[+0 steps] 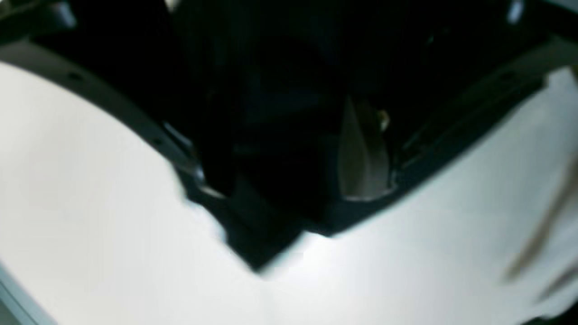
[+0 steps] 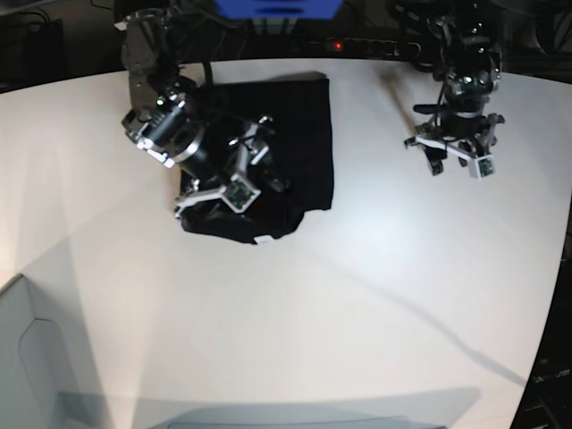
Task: Fold the T-shirt properly
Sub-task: 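Lay the folded end down with the right gripper and press it flat, then grasp the edges of the folded bundle with both grippers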
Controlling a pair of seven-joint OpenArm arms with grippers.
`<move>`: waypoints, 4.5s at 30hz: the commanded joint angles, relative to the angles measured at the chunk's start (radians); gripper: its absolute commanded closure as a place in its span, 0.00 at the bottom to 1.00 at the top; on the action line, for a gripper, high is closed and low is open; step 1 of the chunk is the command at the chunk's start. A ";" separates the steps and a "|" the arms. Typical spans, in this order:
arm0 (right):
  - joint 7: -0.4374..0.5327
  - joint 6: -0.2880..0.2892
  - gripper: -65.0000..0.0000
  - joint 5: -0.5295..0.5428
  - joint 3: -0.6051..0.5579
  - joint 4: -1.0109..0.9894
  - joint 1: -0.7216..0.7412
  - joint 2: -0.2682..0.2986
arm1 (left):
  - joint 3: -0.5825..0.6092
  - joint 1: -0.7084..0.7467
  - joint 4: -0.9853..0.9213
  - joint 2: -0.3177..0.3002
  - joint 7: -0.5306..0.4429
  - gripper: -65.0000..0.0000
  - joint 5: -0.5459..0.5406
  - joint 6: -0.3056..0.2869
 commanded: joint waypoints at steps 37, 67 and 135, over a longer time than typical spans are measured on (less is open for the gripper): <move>0.030 0.006 1.00 0.017 -0.118 0.046 -0.126 0.026 | 0.007 -0.025 0.010 -0.005 -0.008 0.48 -0.096 -0.002; 0.030 0.006 0.82 0.012 -0.435 -0.071 -0.143 0.153 | 0.021 -0.036 -0.033 -0.013 -0.008 0.48 -0.127 -0.002; 0.030 0.006 0.45 0.017 -0.200 0.026 -0.076 0.146 | -0.179 -0.119 0.083 0.071 0.362 0.56 -0.537 0.009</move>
